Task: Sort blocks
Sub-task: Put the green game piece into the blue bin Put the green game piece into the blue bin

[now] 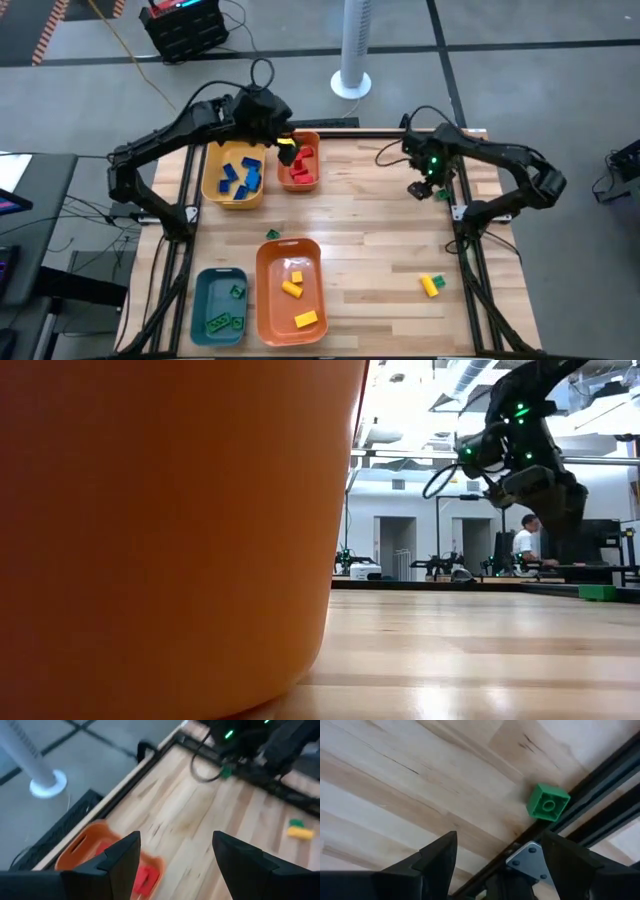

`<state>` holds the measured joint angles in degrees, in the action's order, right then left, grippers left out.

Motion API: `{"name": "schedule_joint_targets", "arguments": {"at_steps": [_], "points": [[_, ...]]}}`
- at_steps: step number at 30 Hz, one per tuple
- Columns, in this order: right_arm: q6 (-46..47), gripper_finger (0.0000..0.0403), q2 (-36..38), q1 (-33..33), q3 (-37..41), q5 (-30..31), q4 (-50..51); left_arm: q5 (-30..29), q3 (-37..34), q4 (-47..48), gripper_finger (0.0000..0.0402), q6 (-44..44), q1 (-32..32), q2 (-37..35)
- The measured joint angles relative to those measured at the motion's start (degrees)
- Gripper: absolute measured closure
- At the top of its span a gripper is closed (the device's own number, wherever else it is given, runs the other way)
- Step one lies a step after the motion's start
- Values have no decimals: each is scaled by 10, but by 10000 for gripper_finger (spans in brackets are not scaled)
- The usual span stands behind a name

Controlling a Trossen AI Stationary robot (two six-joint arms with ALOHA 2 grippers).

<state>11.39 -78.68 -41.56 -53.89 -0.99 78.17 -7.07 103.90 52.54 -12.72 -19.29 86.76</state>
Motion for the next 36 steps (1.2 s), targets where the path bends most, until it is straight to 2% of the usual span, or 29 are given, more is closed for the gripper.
{"name": "schedule_joint_targets", "arguments": {"at_steps": [6, 10, 15, 18, 24, 29, 36], "points": [[-25, 109, -35, -35, 21, -3, -1, 7, 51, 3, 160, -5, 13, 18], [-28, 109, -78, -36, 23, 40, -8, 6, 94, 23, 160, 18, 24, 34], [-42, 109, -105, -42, 23, 49, -16, 6, 127, 31, 160, 52, 35, 33], [-53, 109, -132, -66, 22, 54, -35, 4, 131, 32, 160, 58, 30, 33], [-55, 109, -195, -89, 23, 91, -8, 29, 116, 40, 160, 102, 18, 34], [-63, 109, -216, -94, 23, 94, -48, 33, 116, 48, 160, 121, 18, 34], [-51, 109, -230, -82, 34, 100, -45, 35, 116, 77, 160, 126, 18, 34]]}}
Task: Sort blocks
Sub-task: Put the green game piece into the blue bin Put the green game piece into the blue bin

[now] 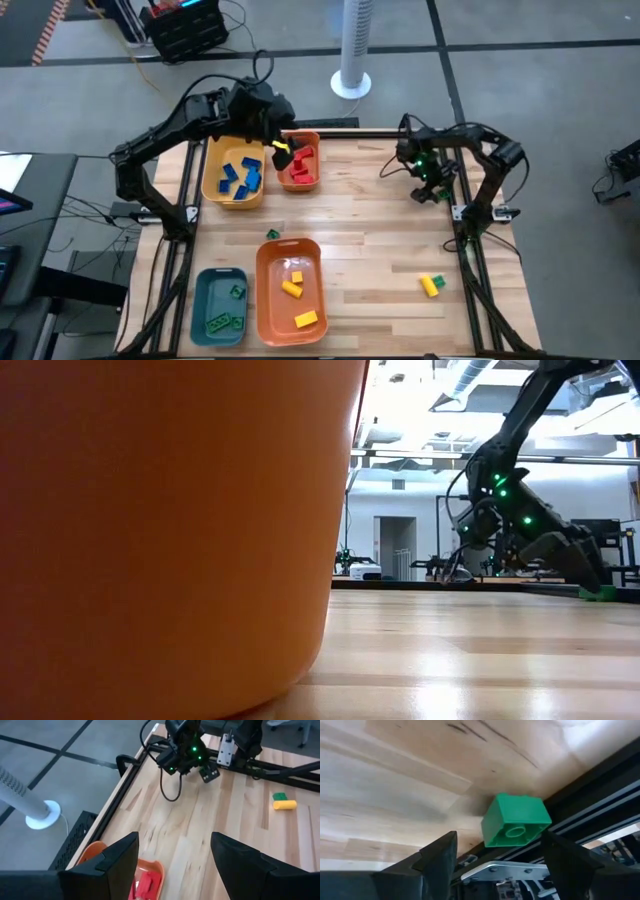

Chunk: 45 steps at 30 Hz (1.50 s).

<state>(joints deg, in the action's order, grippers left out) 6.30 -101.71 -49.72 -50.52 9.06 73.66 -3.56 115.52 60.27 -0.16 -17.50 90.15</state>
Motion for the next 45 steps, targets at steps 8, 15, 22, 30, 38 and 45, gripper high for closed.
{"name": "schedule_joint_targets", "arguments": {"at_steps": [8, 15, 22, 30, 38, 45], "points": [[29, 117, 0, 53, 6, -35, -45, 0, 0, 7, 160, 2, 11, -2], [57, 118, 0, 115, -3, -45, -59, 0, 0, -6, 160, 11, 12, -3], [45, 118, 3, 118, 23, -17, -64, 0, 0, -7, 160, 5, 15, -3], [2, 132, 0, 117, 30, 56, -40, 18, 0, -7, 160, -7, 15, -3], [-25, 196, 0, 128, 44, 57, -53, 31, 0, -6, 160, -25, 22, -3], [-35, 227, 0, 141, 47, 36, -39, 31, 0, -6, 160, -27, 29, -3]]}}
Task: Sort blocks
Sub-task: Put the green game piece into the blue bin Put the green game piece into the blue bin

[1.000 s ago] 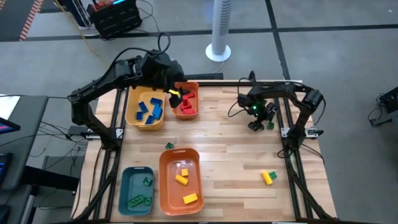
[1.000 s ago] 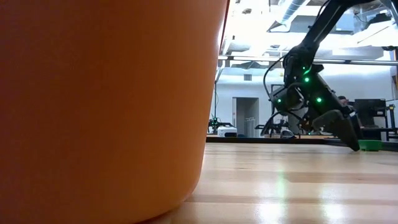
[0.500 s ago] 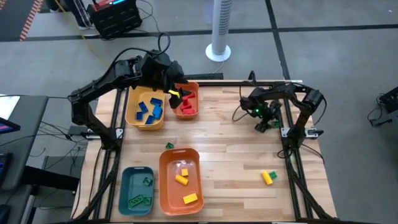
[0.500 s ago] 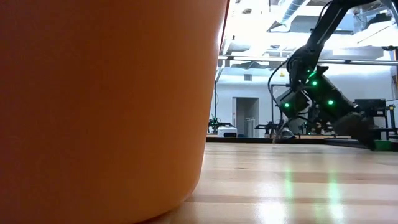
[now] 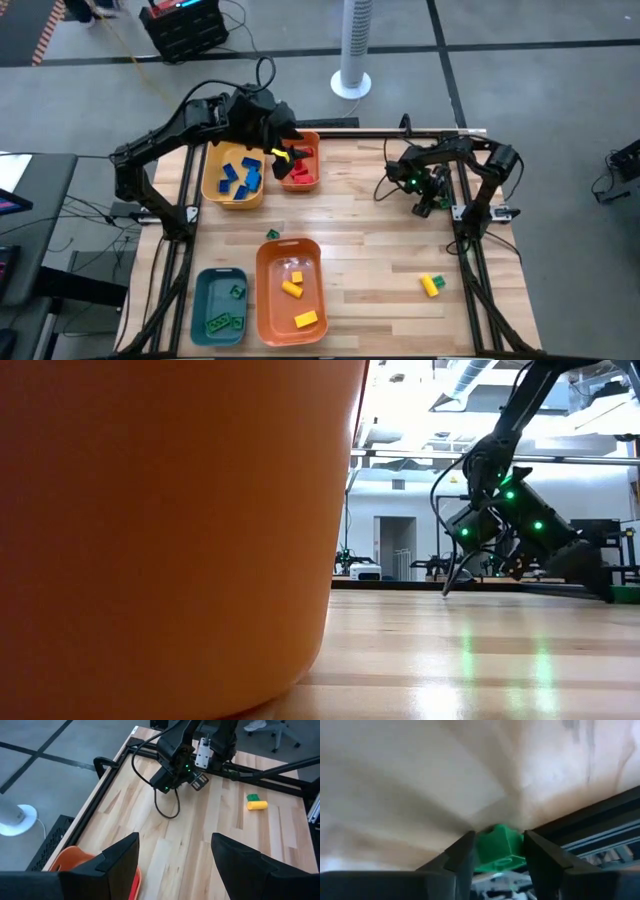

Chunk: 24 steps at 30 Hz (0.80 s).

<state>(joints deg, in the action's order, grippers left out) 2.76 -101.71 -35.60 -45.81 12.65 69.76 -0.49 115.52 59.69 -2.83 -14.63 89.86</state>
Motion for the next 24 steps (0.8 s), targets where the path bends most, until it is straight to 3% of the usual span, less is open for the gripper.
{"name": "schedule_joint_targets", "arguments": {"at_steps": [8, 13, 20, 24], "points": [[-4, 155, 6, 38, -16, -9, 72, 0, 0, -4, 160, 3, 0, 0], [-32, 112, 11, 45, -16, -7, 60, 2, 0, -8, 160, 17, 0, 1], [-22, 99, 10, 74, -16, -10, 76, 3, 0, 10, 160, 17, 0, -2], [-5, 99, 12, 100, -21, -55, 96, 4, 0, 8, 160, 18, 0, -3]]}}
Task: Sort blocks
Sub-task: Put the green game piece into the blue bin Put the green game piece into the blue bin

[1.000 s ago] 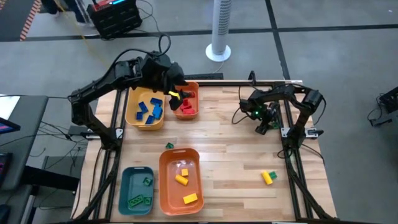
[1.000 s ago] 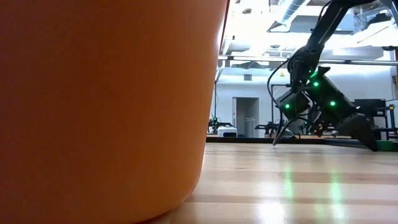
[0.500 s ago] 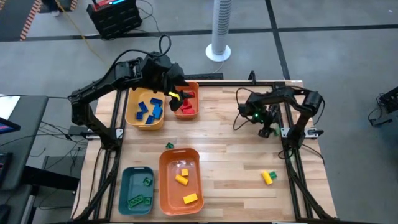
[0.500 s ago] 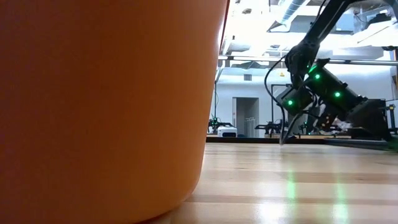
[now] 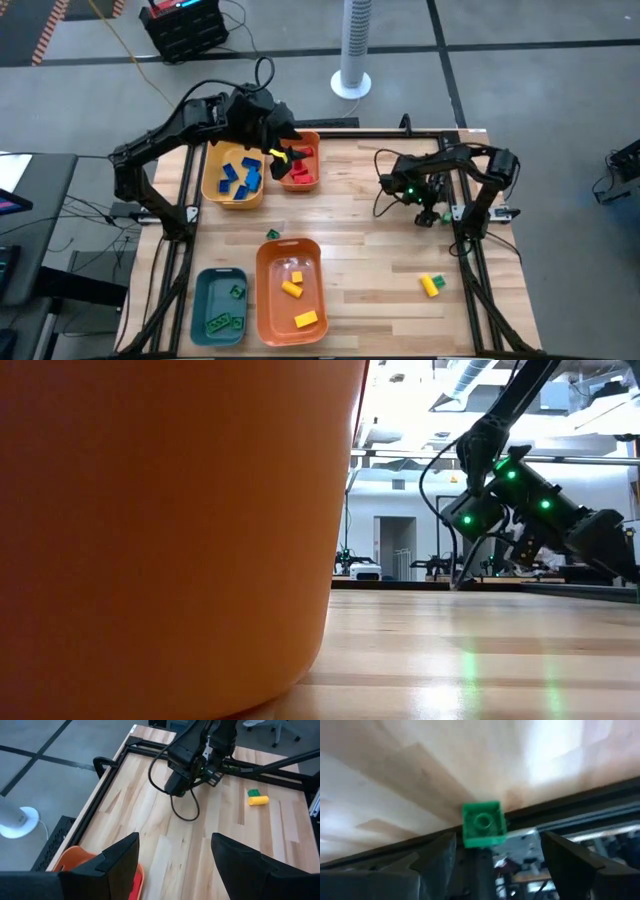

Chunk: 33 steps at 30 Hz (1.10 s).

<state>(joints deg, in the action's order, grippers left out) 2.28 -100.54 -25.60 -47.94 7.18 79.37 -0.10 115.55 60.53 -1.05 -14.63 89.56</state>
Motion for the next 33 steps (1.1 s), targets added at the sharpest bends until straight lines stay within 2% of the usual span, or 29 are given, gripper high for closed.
{"name": "schedule_joint_targets", "arguments": {"at_steps": [7, 17, 33], "points": [[9, 100, -5, 34, 5, -49, -3, 12, -2, -29, 160, 11, -2, 13], [28, 100, -49, 49, 6, -50, 19, 13, -3, -11, 162, 47, -3, 23], [27, 101, -114, 64, 12, -51, 12, 13, -3, 6, 162, 49, 8, 23]]}}
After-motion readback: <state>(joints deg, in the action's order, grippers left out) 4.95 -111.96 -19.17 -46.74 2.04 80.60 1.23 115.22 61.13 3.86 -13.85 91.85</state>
